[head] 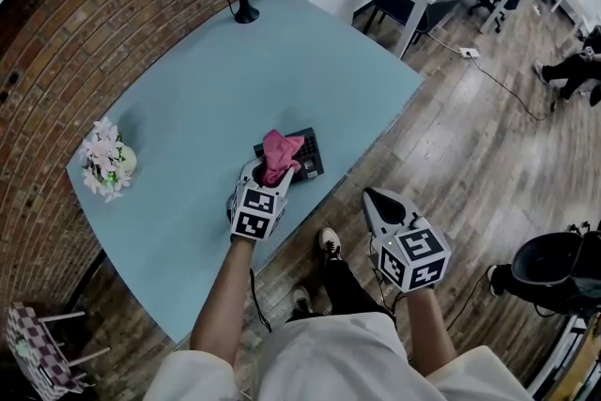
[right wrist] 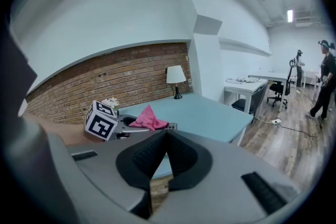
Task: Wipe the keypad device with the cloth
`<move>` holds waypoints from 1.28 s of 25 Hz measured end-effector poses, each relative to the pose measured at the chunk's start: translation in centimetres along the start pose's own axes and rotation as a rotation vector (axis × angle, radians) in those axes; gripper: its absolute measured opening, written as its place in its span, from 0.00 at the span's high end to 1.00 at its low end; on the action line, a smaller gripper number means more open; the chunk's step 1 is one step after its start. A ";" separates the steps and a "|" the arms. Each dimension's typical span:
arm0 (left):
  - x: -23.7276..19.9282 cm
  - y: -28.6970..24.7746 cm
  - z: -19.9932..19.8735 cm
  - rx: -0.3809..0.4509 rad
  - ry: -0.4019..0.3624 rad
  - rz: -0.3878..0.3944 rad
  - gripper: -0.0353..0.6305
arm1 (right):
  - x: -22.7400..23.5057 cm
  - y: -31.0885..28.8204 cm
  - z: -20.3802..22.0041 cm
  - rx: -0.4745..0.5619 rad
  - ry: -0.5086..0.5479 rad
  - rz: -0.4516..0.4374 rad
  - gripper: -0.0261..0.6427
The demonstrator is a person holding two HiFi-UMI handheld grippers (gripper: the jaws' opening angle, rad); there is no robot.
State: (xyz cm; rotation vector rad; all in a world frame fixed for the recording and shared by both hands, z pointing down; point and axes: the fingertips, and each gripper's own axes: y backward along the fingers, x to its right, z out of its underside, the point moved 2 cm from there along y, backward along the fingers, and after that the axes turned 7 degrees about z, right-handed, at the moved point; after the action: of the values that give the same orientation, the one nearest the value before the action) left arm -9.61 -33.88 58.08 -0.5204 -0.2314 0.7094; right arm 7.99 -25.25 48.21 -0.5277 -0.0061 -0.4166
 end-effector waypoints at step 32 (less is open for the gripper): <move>1.3 -4.2 2.2 -0.080 0.039 0.062 0.65 | 1.6 -1.4 0.9 -0.060 -0.018 0.002 0.95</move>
State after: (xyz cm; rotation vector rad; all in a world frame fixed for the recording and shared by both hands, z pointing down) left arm -7.09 -34.84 62.17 -0.6187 -0.2088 0.7515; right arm 8.98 -26.53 49.81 -0.5905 -0.0106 -0.4105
